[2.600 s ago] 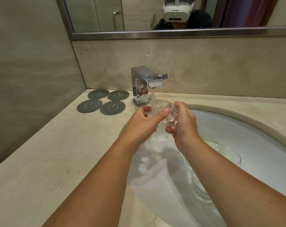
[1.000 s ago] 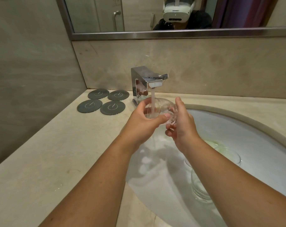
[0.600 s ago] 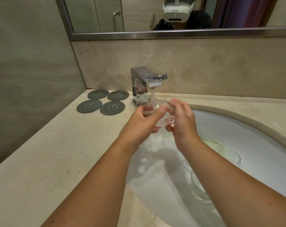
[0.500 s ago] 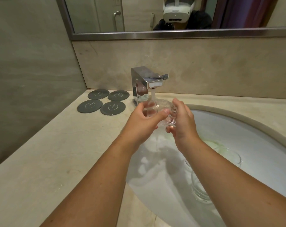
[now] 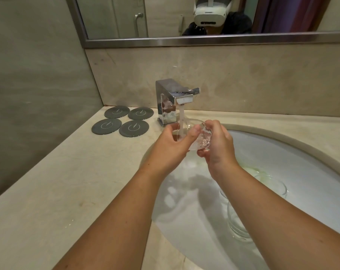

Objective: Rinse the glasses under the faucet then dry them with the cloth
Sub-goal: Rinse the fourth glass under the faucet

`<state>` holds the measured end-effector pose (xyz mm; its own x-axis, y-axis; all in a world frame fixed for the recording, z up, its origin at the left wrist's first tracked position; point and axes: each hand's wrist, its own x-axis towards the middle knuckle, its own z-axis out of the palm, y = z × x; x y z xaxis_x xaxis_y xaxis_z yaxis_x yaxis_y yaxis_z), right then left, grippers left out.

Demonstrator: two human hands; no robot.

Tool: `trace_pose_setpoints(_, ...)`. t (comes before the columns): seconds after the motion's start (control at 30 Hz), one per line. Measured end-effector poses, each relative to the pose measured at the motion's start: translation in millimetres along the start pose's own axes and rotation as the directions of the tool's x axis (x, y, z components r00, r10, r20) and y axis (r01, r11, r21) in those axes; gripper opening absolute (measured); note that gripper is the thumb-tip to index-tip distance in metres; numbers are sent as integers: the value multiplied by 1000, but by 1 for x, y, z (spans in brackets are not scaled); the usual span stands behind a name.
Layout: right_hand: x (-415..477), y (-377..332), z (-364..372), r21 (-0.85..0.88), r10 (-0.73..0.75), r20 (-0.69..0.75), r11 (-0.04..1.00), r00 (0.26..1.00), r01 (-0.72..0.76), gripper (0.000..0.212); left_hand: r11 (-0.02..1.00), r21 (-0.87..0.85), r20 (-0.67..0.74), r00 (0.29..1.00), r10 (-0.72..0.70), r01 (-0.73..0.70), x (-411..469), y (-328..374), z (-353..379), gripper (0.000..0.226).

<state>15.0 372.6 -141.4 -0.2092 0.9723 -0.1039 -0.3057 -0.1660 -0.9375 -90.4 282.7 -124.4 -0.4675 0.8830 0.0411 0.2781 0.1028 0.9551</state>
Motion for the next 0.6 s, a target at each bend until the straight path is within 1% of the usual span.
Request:
trace_pose_setpoints(0.07,2,1,0,4,-6,14,1000,1000,5,20,999,-51,-6,1000,10,-10,0,2,0,85)
trace_pose_setpoints(0.1,2,1,0,5,5,18,1000,1000,-5,26,998,-68,-8,1000,16,-17,0,3,-1,78)
trace_pose_setpoints(0.13,3,1,0,3,26,18,1000,1000,-26,34,997,-78,-11,1000,26,-27,0,4,-1,76)
trace_pose_setpoints(0.2,4,1,-1,-14,84,19,996,996,-83,48,995,-84,-20,998,53,-55,0,4,-2,81)
trace_pose_setpoints(0.27,2,0,-1,-27,128,23,991,991,-128,51,993,-79,-21,997,80,-82,0,4,-3,86)
trace_pose_setpoints(0.37,0,-1,1,19,127,10,992,992,-127,43,994,-75,18,997,77,-76,1,3,-3,83)
trace_pose_setpoints(0.43,-1,0,2,39,105,-4,994,994,-105,36,995,-89,42,998,52,-48,2,1,-2,86)
trace_pose_setpoints(0.53,-1,0,1,30,49,-8,998,999,-49,25,995,-98,41,999,-3,7,2,2,-1,92)
trace_pose_setpoints(0.57,-1,0,1,25,30,-9,999,1000,-30,23,994,-108,41,999,-26,30,1,2,-1,89)
trace_pose_setpoints(0.6,0,1,1,18,12,-9,1000,1000,-12,22,991,-122,43,998,-41,46,0,3,-1,82)
